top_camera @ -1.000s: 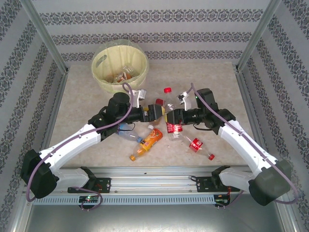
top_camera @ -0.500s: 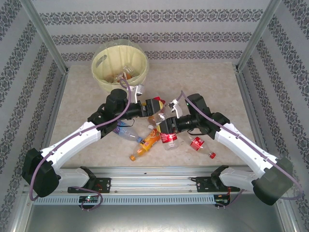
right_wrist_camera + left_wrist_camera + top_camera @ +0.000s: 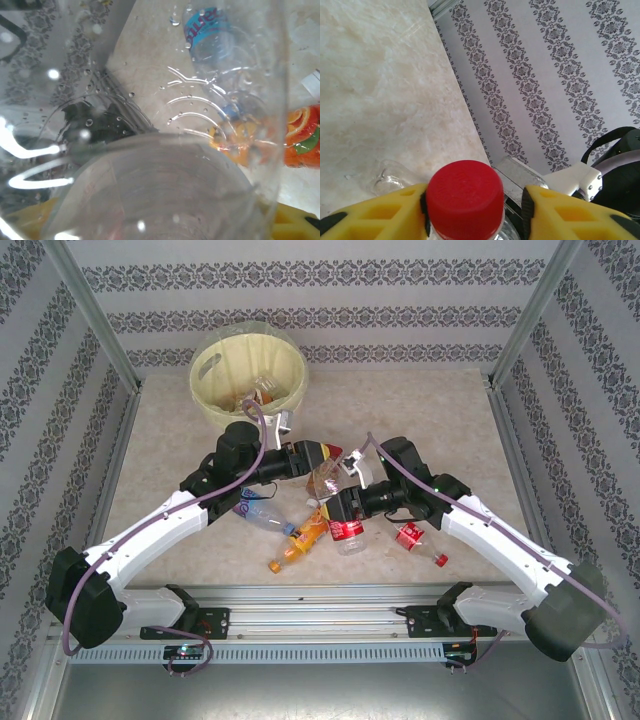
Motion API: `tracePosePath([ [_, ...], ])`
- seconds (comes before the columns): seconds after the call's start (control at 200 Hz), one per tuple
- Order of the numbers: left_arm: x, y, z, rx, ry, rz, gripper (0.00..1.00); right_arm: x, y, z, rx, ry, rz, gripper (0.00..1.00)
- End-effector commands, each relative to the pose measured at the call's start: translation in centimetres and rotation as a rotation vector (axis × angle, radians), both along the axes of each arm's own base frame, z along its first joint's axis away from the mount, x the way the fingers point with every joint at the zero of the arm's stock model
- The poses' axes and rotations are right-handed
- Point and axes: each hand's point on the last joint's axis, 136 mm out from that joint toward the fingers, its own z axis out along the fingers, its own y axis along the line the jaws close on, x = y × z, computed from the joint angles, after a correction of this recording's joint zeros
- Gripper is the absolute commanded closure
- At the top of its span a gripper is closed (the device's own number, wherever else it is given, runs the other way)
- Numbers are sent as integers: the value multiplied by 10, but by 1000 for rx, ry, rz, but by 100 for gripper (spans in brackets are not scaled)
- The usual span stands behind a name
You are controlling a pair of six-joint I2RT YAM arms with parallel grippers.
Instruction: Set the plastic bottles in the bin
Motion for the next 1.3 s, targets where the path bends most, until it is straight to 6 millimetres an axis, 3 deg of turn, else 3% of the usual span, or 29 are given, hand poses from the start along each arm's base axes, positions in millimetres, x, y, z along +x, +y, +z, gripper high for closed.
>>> tracePosePath([
  [0.0,3,0,27,-52,-72,-4,56,-5,1,-7,-21,11,11,43],
  [0.2,2,1,25,-33,-78,-6,66,-5,1,-4,-18,6,8,42],
  [0.37,3,5,29,-11,-86,2,70,-2,0,2,-12,-10,-14,31],
  [0.57,12,20,38,6,-83,38,72,-3,-4,25,22,-64,-40,14],
  [0.744,26,40,65,38,-119,76,71,-4,-18,48,41,-123,-90,6],
  [1.029,72,111,134,31,-181,288,70,-5,-45,86,74,-231,-199,2],
  [1.294,113,192,194,-9,-265,530,68,-6,-54,90,70,-254,-225,2],
])
